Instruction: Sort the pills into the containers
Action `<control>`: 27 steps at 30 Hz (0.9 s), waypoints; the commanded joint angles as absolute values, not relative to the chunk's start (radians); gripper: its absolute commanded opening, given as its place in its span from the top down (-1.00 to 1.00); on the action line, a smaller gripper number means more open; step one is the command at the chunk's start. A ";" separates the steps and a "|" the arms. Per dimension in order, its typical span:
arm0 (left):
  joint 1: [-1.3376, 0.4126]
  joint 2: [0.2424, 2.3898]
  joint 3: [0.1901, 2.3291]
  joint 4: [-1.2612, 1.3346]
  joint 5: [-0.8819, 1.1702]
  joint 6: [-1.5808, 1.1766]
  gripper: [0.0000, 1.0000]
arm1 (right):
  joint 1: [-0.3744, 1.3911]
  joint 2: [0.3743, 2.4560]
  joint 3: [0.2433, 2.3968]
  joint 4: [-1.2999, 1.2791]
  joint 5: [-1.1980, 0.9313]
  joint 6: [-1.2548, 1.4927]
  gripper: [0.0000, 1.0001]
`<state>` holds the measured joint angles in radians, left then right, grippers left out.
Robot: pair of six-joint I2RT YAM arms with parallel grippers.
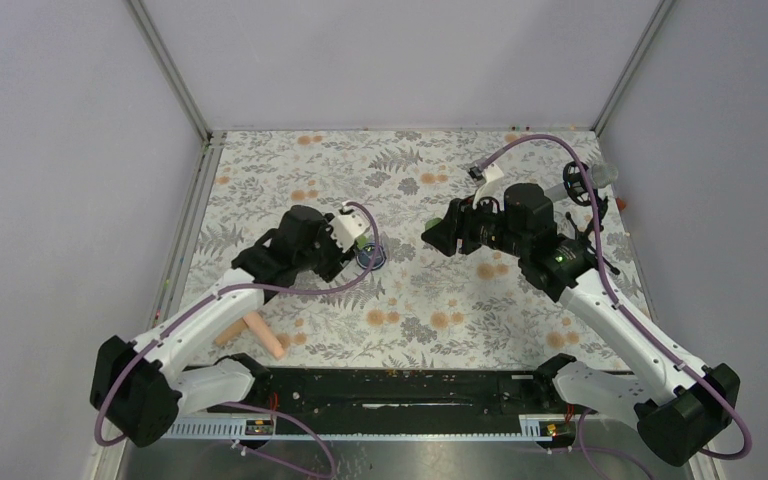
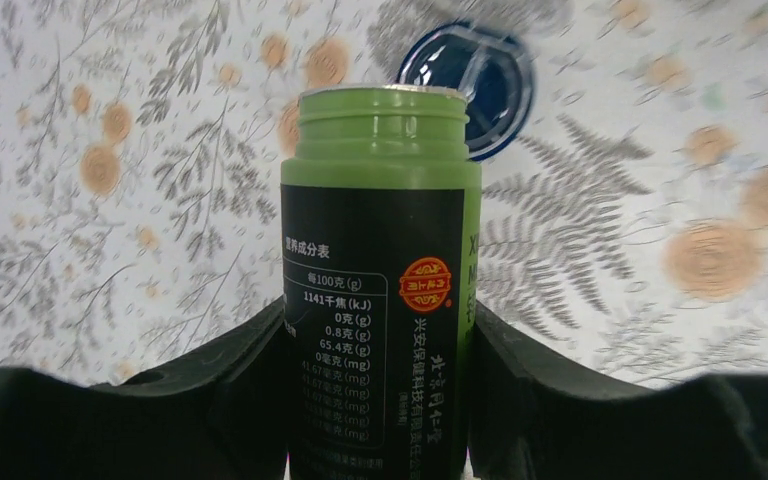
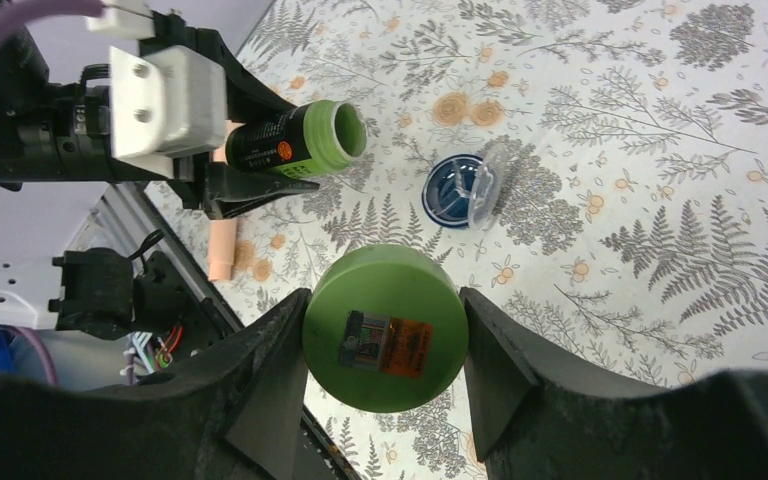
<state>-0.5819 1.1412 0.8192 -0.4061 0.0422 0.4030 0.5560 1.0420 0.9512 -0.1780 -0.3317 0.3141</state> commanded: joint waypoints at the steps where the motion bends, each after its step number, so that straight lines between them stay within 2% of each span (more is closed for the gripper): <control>1: -0.597 1.229 0.852 -0.373 -0.160 0.500 1.00 | 0.550 1.015 0.931 -0.159 -0.271 0.324 0.83; 4: -0.610 1.313 0.893 -0.392 -0.214 0.516 1.00 | 0.551 1.015 0.918 -0.160 -0.264 0.325 0.83; 19: -0.641 1.547 1.001 -0.437 -0.225 0.569 1.00 | 0.535 1.004 0.873 -0.181 -0.196 0.366 0.84; 27: -0.646 1.569 1.026 -0.464 -0.195 0.574 1.00 | 0.528 0.970 0.859 -0.204 -0.083 0.407 0.85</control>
